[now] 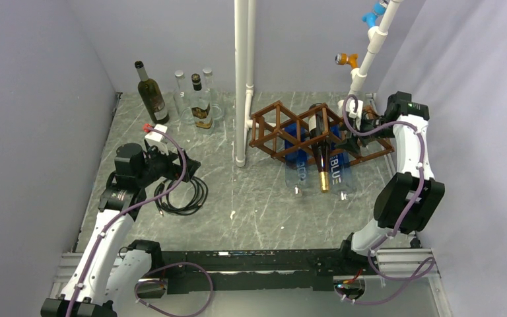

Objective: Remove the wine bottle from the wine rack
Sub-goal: Adjust the wine rack at the center of the board.

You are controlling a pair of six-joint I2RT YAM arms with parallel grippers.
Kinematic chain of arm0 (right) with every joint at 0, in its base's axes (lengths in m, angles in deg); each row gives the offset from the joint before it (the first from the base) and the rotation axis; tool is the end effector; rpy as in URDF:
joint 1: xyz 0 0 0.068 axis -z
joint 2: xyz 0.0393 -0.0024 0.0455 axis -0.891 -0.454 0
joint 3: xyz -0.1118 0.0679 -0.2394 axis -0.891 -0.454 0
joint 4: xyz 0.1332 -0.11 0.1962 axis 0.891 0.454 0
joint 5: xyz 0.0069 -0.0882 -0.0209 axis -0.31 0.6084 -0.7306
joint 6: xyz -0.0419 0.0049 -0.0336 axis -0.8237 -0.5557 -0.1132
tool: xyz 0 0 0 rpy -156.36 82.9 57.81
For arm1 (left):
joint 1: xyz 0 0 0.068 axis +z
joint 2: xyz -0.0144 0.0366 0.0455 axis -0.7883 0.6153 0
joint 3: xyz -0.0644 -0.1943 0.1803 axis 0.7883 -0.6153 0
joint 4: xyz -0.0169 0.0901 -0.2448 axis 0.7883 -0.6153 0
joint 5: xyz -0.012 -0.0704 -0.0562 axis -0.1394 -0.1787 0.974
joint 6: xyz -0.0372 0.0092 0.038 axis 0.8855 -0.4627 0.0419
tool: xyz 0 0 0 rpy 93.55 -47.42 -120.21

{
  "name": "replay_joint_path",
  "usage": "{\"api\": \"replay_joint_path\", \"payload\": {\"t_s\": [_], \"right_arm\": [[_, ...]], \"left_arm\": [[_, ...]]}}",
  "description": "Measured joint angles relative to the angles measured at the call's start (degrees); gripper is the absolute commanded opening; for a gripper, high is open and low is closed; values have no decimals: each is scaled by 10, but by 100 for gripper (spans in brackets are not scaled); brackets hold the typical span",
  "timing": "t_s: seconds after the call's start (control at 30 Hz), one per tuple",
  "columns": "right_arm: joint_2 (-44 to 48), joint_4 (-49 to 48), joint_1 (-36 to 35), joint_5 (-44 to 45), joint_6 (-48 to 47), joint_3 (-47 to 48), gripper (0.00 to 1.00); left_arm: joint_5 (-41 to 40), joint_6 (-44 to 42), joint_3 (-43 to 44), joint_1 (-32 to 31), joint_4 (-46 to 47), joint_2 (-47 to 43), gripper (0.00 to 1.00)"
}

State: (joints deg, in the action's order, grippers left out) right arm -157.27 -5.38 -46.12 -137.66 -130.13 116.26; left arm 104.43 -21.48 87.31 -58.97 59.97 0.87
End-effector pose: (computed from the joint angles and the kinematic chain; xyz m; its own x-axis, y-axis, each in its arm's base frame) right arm 0.2926 -0.0576 0.3299 0.0057 -0.5678 -0.8232 -0.9383 0.2815 -0.2007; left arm 0.1744 -0.0365 0.3048 -0.4154 -0.0791 -0.9062 0.4492 0.8484 -0.2800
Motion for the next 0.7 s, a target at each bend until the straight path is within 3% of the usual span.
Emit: {"api": "replay_joint_path", "payload": {"t_s": [0.4, 0.7], "right_arm": [[-64, -25, -28, 23, 34, 37, 51], [-78, -12, -40, 29, 28, 38, 35]], "left_arm": [[0, 0, 0, 0, 0, 0, 99], [0, 0, 0, 0, 0, 0, 99]]}}
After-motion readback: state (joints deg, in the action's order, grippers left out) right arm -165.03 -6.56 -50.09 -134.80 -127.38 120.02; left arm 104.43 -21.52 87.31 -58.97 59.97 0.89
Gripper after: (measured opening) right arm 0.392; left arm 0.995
